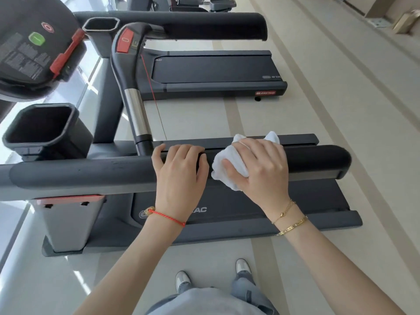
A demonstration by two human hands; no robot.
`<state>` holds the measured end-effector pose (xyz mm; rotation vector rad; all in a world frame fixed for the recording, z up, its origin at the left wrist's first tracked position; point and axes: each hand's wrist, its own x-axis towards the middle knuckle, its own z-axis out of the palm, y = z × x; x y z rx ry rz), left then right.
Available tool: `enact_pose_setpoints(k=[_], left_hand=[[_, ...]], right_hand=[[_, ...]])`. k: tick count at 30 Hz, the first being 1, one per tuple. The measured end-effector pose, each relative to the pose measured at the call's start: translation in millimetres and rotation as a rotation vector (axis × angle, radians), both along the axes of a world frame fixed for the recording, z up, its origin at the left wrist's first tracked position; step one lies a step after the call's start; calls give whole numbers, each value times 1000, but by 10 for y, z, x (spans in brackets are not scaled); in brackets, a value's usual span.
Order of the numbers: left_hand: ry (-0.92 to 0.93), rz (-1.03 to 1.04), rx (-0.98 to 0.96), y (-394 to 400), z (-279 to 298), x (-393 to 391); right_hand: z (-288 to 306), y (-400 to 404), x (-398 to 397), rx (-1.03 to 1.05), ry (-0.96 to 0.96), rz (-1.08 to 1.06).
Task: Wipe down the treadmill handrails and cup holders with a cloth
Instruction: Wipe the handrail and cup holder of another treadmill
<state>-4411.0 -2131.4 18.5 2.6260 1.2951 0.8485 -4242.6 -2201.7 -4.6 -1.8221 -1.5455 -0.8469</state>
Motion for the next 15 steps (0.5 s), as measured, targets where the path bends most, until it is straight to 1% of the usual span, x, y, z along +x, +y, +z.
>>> enact_pose_setpoints(k=[7, 13, 15], left_hand=[[13, 6, -19, -374, -39, 725], [71, 50, -34, -626, -48, 1280], [88, 53, -23, -682, -62, 1399]], right_hand=[[34, -502, 790, -72, 18, -54], [290, -452, 1268, -283, 149, -6], [263, -499, 1315, -267, 130, 45]])
